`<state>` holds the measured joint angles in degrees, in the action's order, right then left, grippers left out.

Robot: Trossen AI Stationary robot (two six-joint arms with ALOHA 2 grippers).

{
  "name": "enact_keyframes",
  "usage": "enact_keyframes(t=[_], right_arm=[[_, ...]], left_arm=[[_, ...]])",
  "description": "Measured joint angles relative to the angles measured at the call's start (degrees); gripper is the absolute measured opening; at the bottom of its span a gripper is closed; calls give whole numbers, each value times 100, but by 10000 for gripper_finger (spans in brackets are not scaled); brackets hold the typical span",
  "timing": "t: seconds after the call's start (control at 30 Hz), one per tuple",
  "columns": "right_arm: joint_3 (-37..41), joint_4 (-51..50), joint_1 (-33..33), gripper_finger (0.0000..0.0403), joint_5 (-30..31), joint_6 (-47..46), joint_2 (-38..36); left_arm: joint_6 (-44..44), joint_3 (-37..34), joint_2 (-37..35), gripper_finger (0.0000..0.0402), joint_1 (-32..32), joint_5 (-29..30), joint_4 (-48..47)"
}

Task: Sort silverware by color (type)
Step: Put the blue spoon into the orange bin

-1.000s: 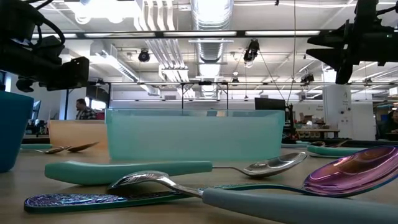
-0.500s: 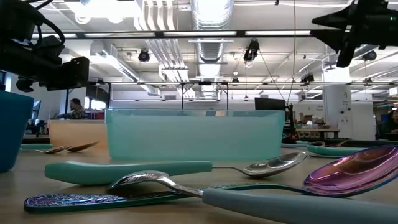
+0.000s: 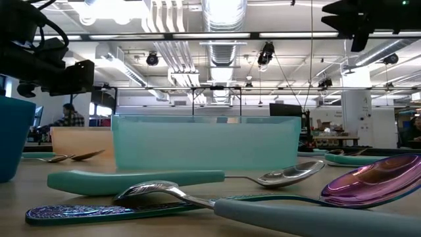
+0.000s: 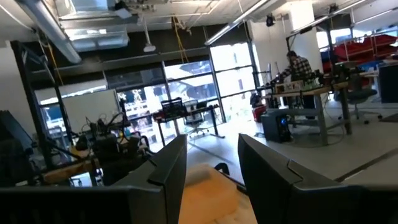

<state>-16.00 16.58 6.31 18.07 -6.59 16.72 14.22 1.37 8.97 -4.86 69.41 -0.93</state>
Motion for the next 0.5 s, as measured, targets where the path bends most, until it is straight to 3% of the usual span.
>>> enact_keyframes(t=[0.13, 0.3, 0.5], right_arm=[[-377, -401, -1, 134, 456, -153, 508], [-1002, -2100, 23, 134, 1383, -608, 976], [-1361, -2768, 308, 134, 1554, -1084, 1322]], left_arm=[[0, 0, 0, 103, 1, 1, 2], [1, -1, -1, 103, 1, 1, 2], [0, 1, -1, 103, 1, 0, 1]])
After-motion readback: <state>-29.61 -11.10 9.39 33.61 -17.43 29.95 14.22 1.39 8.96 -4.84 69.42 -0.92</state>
